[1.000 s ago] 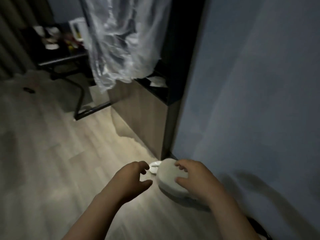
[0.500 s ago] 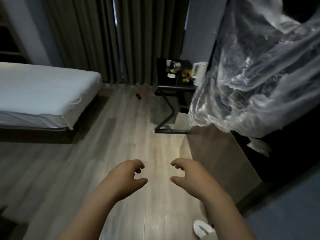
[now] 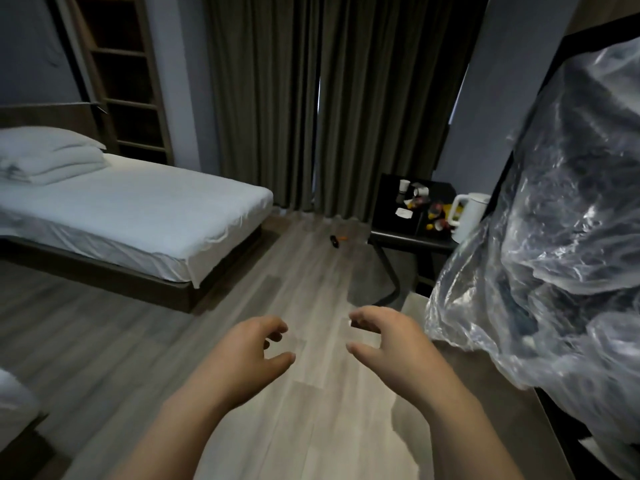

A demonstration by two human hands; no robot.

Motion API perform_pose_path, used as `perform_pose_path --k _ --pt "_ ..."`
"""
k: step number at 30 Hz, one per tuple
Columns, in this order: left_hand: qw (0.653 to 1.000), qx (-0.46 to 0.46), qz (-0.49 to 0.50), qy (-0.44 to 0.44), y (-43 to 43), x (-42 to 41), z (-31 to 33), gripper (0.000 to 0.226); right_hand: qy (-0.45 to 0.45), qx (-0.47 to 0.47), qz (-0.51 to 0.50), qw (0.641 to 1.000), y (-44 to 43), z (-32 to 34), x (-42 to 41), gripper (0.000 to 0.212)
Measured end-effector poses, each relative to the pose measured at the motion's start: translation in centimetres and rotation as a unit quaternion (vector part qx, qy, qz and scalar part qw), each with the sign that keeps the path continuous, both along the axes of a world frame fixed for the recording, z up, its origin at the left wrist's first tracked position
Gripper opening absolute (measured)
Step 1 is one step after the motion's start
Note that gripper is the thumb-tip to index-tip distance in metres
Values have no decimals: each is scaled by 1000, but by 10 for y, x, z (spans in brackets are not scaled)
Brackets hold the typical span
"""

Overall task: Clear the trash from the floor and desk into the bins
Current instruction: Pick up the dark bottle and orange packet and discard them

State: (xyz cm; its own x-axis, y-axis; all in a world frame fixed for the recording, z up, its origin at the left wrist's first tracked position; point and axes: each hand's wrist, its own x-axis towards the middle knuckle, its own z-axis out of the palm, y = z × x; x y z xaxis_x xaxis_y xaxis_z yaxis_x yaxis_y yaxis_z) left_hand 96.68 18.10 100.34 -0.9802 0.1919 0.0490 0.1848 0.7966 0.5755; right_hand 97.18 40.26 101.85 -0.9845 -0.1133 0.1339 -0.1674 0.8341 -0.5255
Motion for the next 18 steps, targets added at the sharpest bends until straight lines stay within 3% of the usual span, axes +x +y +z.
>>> perform_pose_path --k 8,18 --pt "1000 20 0 10 6 -78 1 41 3 4 -5 1000 3 0 -77 43" --pt "999 39 -6 17 -40 -244 7 44 -4 22 -35 999 -40 6 -233 43"
